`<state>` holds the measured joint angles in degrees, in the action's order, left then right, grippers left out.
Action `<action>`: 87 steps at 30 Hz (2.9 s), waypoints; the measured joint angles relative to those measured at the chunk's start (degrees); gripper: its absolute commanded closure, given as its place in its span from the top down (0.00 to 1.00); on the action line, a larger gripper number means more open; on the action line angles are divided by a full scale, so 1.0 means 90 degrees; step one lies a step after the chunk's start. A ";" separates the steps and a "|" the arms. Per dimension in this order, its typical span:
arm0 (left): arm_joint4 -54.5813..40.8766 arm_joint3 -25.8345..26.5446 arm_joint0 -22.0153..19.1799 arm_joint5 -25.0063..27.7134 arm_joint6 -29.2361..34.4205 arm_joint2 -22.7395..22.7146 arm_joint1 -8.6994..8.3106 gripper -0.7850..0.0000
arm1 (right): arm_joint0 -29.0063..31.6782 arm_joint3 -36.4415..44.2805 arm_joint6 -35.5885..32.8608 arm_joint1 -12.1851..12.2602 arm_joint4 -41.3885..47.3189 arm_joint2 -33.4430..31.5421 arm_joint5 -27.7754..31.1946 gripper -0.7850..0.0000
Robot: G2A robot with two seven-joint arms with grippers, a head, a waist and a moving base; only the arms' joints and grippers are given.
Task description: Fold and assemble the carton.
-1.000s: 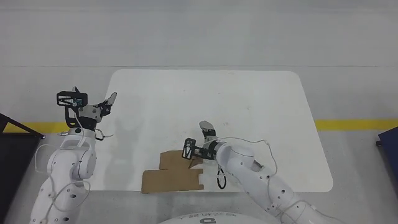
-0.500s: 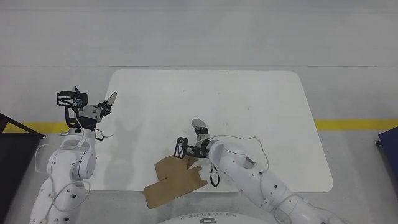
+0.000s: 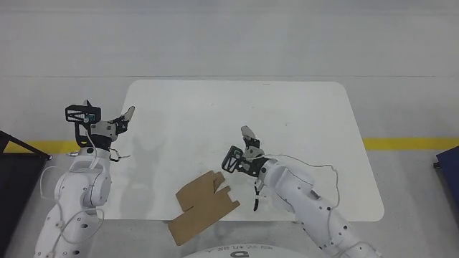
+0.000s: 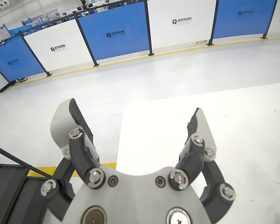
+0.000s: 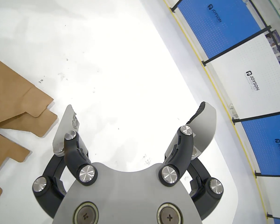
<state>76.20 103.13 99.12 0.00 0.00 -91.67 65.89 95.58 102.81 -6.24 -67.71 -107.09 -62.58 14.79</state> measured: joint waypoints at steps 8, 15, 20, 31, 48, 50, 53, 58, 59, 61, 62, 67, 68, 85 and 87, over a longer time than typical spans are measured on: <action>0.1386 0.0724 0.0609 0.0839 -0.1268 -0.0742 -0.0189 1.00 | 0.1212 0.0137 0.2016 0.0215 0.0897 -0.1488 -0.0331 1.00; 0.3480 0.0899 0.0910 0.1780 -0.2093 -0.1014 -0.0290 1.00 | 0.1181 0.0137 0.1909 0.0212 0.0876 -0.1425 -0.0331 1.00; 0.2978 0.0900 0.0911 0.1740 -0.2011 -0.1018 -0.0290 1.00 | 0.1182 0.0137 0.1911 0.0212 0.0877 -0.1425 -0.0331 1.00; 0.6497 0.0678 0.1846 0.2333 -0.5494 -0.0904 -0.0639 1.00 | 0.1182 0.0137 0.1911 0.0212 0.0877 -0.1425 -0.0331 1.00; 0.7720 0.0585 0.2907 0.0471 -0.6707 -0.1060 -0.0778 1.00 | 0.1182 0.0137 0.1911 0.0212 0.0877 -0.1425 -0.0331 1.00; 0.8700 0.0733 0.3111 0.0102 -0.7065 -0.0992 -0.0838 1.00 | 0.1182 0.0137 0.1911 0.0212 0.0877 -0.1425 -0.0331 1.00; 0.9600 0.0816 0.3377 0.0096 -0.7441 -0.1139 -0.0893 1.00 | 0.1182 0.0137 0.1911 0.0212 0.0877 -0.1425 -0.0331 1.00; 1.0209 0.1083 0.3822 0.0218 -0.7489 -0.1161 -0.0955 0.96 | 0.1182 0.0137 0.1911 0.0212 0.0877 -0.1425 -0.0331 1.00; 1.0305 0.1123 0.3872 0.0230 -0.7451 -0.1115 -0.0960 0.97 | 0.1182 0.0137 0.1911 0.0212 0.0877 -0.1425 -0.0331 1.00; 1.0456 0.1205 0.3922 0.0334 -0.7416 -0.0942 -0.0972 0.90 | 0.1182 0.0137 0.1911 0.0212 0.0877 -0.1425 -0.0331 1.00; 1.0537 0.1222 0.3900 0.0421 -0.7424 -0.0852 -0.0981 0.88 | 0.1182 0.0137 0.1911 0.0212 0.0877 -0.1425 -0.0331 1.00; 1.1107 0.1043 0.3486 0.1051 -0.6714 -0.0125 -0.1041 0.73 | 0.1182 0.0137 0.1911 0.0212 0.0877 -0.1425 -0.0331 1.00; 1.1101 0.0986 0.3382 0.1143 -0.6583 0.0007 -0.1068 0.70 | 0.1182 0.0137 0.1911 0.0212 0.0877 -0.1425 -0.0331 1.00; 1.1089 0.0644 0.2606 0.1350 -0.4188 0.2095 -0.1912 0.48 | 0.1182 0.0137 0.1911 0.0212 0.0877 -0.1425 -0.0331 1.00; 1.1089 0.0664 0.2608 0.1329 -0.4081 0.2167 -0.1972 0.39 | 0.1182 0.0137 0.1911 0.0212 0.0877 -0.1425 -0.0331 1.00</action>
<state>176.00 109.11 122.59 11.96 -36.73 -72.17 48.14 106.22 104.05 10.96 -65.81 -99.20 -75.40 11.81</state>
